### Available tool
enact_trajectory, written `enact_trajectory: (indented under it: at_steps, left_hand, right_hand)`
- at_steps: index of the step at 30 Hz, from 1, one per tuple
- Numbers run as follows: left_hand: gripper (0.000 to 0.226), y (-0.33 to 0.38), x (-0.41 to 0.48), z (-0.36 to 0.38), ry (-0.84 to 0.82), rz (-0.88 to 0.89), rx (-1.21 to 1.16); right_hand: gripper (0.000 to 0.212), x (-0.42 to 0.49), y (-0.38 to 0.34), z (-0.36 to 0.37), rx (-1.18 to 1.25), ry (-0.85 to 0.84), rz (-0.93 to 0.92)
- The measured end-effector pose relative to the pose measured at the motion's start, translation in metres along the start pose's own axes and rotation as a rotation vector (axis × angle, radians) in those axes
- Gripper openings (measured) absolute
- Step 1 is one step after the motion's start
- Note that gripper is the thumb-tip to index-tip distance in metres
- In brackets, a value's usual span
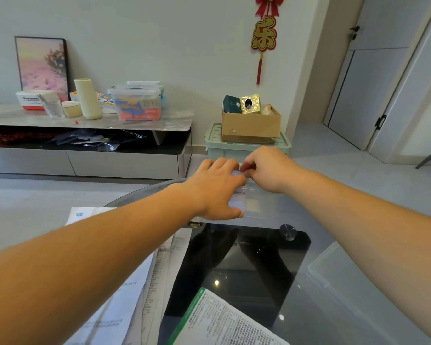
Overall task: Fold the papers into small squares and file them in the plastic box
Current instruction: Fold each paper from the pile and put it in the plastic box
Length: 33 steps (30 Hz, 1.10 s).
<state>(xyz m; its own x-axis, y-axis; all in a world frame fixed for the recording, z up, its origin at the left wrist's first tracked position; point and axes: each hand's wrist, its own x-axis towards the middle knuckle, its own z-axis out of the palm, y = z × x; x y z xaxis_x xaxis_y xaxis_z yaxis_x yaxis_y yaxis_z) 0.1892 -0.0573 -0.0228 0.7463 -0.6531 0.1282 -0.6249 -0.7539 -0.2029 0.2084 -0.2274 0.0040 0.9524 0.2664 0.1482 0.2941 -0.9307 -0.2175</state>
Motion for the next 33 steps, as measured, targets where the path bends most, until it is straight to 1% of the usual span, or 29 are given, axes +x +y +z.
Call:
enact_trajectory:
  at_steps: [2,5,6,8,11,13,15,18,20,22,24,26,28,30,31,33]
  left_hand:
    - [0.069,0.000,0.001,0.000,-0.027,-0.004,-0.020]
    - [0.071,0.001,0.003,-0.001,-0.088,-0.017,-0.058]
    - [0.071,0.001,0.004,-0.002,-0.102,-0.023,-0.068]
    - [0.071,0.000,0.004,-0.004,-0.132,-0.032,-0.081]
    - [0.071,0.001,0.006,-0.007,-0.167,-0.044,-0.097]
    - [0.071,0.001,0.006,-0.008,-0.167,-0.048,-0.088]
    - [0.073,0.001,0.004,-0.011,-0.142,-0.049,-0.080]
    - [0.079,0.001,-0.006,-0.022,-0.063,-0.054,-0.062]
    - [0.074,0.006,-0.021,-0.034,0.002,-0.063,-0.078]
    - [0.060,0.015,-0.044,-0.045,0.068,-0.063,-0.127]
    - [0.043,0.032,-0.075,-0.053,0.065,-0.070,-0.221]
    - [0.030,0.055,-0.109,-0.056,-0.009,-0.081,-0.313]
    - [0.020,0.081,-0.146,-0.058,-0.093,-0.093,-0.374]
    - [0.019,0.104,-0.177,-0.058,-0.172,-0.095,-0.414]
    - [0.022,0.114,-0.190,-0.058,-0.209,-0.097,-0.420]
    - [0.033,0.133,-0.214,-0.059,-0.265,-0.089,-0.410]
  right_hand:
    - [0.026,-0.002,0.000,0.000,0.038,0.008,-0.007]
    - [0.034,-0.008,0.001,0.002,0.142,0.119,0.000]
    - [0.037,-0.010,0.001,0.003,0.180,0.127,-0.001]
    - [0.038,-0.015,0.002,0.004,0.221,0.073,0.010]
    - [0.034,-0.019,0.000,0.002,0.171,-0.027,0.026]
    - [0.033,-0.021,-0.002,-0.002,0.159,-0.060,0.036]
    - [0.033,-0.025,-0.003,-0.007,0.182,-0.036,0.047]
    - [0.025,-0.039,-0.002,-0.015,0.216,0.108,0.039]
    - [0.022,-0.060,-0.005,-0.022,0.228,0.198,0.015]
    - [0.018,-0.093,-0.014,-0.027,0.262,0.233,-0.033]
    - [0.015,-0.135,-0.027,-0.027,0.311,0.177,-0.079]
    - [0.011,-0.178,-0.039,-0.020,0.306,0.083,-0.146]
    - [0.010,-0.223,-0.050,-0.011,0.248,-0.069,-0.226]
    - [0.025,-0.259,-0.060,-0.003,0.210,-0.240,-0.272]
    - [0.034,-0.273,-0.064,0.000,0.195,-0.292,-0.289]
    - [0.046,-0.297,-0.073,0.001,0.191,-0.328,-0.313]
